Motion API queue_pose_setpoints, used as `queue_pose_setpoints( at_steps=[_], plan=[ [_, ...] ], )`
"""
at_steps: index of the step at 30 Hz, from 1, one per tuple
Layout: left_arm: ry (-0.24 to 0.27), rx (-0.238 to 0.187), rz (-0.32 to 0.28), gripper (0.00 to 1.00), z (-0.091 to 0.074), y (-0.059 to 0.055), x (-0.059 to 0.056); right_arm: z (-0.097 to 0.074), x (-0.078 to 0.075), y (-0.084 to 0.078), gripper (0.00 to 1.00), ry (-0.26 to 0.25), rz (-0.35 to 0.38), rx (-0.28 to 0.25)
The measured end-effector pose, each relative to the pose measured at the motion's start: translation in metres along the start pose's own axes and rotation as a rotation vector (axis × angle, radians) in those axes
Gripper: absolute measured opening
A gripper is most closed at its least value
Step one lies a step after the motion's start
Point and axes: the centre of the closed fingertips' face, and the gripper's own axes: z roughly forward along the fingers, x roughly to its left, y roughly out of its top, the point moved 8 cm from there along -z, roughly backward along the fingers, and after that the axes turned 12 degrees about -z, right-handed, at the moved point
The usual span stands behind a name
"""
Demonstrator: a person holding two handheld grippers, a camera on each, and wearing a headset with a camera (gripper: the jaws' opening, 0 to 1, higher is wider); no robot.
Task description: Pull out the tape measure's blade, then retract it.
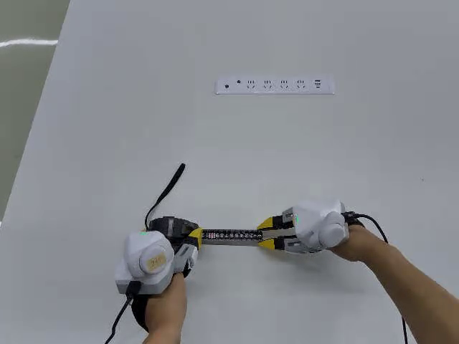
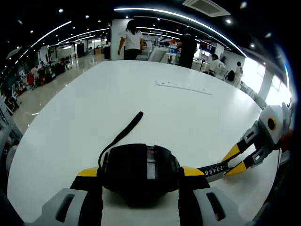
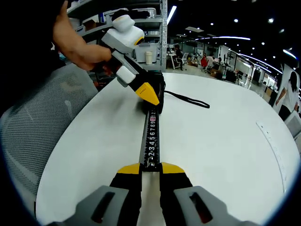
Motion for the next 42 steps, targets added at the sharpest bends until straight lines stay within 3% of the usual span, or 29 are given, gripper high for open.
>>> queue_pose_setpoints(
  at_steps=[42],
  plan=[
    [-0.003, 0.012, -0.003, 0.62, 0.000, 0.001, 0.000, 0.043, -0.010, 0.027, 0.12, 0.003, -0.020, -0.026]
  ],
)
